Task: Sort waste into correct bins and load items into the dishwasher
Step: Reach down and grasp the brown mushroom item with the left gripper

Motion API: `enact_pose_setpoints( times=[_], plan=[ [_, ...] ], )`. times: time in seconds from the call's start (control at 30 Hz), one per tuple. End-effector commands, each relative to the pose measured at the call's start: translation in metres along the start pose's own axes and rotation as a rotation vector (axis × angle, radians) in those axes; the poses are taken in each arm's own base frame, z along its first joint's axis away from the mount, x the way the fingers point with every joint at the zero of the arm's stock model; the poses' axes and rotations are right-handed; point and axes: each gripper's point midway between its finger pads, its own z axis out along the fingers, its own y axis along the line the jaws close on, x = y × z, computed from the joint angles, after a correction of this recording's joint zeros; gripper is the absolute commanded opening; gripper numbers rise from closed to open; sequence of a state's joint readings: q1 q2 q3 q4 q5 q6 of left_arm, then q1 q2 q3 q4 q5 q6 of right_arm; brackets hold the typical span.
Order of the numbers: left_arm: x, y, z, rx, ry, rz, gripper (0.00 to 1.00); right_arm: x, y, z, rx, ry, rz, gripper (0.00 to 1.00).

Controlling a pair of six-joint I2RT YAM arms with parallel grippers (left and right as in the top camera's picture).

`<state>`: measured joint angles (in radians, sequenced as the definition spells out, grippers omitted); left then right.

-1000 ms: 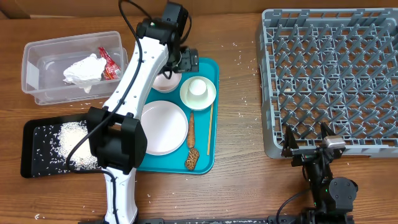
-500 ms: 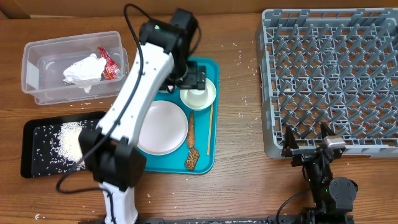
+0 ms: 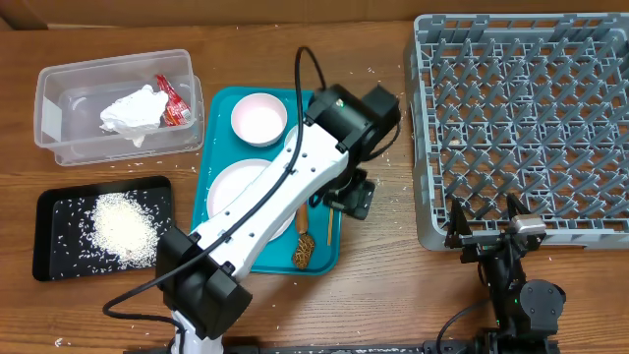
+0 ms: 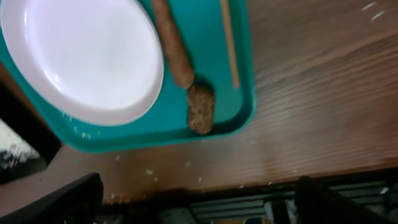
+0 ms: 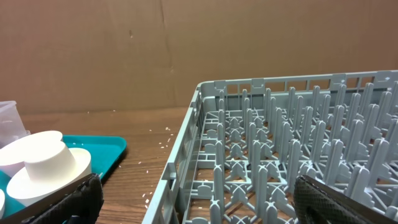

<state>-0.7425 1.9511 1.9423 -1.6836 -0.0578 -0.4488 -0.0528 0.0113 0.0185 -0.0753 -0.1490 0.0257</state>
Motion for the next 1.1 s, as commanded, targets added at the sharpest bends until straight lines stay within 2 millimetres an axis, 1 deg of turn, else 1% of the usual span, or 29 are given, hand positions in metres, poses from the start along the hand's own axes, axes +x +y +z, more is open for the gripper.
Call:
enact_pose_setpoints(
  times=[0.0,0.03,0.1,0.13,0.23,0.27,0.43,0.5,0.6,0.7,0.73,0.83,1.07],
  plan=[
    [0.019,0.034,0.005,-0.118,-0.018,-0.121,1.00,0.003,-0.003,0.001,0.015,0.003,-0.003,1.00],
    [0.021,0.038,0.006,-0.127,-0.034,-0.121,1.00,0.003,-0.003,0.001,0.015,0.003,-0.003,1.00],
    [0.027,0.037,0.008,-0.094,-0.068,-0.121,1.00,0.003,-0.003,0.001,0.015,0.003,-0.003,1.00],
    [0.031,0.026,0.012,-0.007,-0.093,-0.086,1.00,0.003,-0.003,0.001,0.015,0.003,-0.003,1.00],
    [0.037,0.006,0.025,0.129,-0.117,-0.021,0.99,0.003,-0.003,0.001,0.015,0.003,-0.003,1.00],
    [0.039,-0.001,0.037,0.173,-0.121,0.002,0.98,0.003,-0.003,0.001,0.015,0.003,-0.003,1.00],
    [0.056,-0.003,0.082,0.175,-0.049,0.005,0.95,0.003,-0.003,0.001,0.015,0.003,-0.003,1.00],
    [0.058,-0.002,0.095,0.171,-0.041,0.005,0.94,0.003,-0.003,0.001,0.015,0.003,-0.003,1.00],
    [0.054,-0.003,0.106,0.173,-0.065,0.005,0.88,0.003,-0.003,0.001,0.015,0.003,-0.003,1.00],
    [0.046,-0.005,0.111,0.184,-0.098,0.002,0.82,0.003,-0.003,0.001,0.015,0.003,-0.003,1.00],
    [0.044,-0.005,0.113,0.182,-0.109,0.001,0.82,0.003,-0.003,0.001,0.015,0.003,-0.003,1.00],
    [0.042,-0.002,0.120,0.160,-0.121,-0.002,0.86,0.003,-0.003,0.001,0.015,0.003,-0.003,1.00],
    [0.036,-0.001,0.148,0.120,-0.073,-0.009,0.87,0.003,-0.003,0.001,0.015,0.003,-0.003,1.00]
  ],
)
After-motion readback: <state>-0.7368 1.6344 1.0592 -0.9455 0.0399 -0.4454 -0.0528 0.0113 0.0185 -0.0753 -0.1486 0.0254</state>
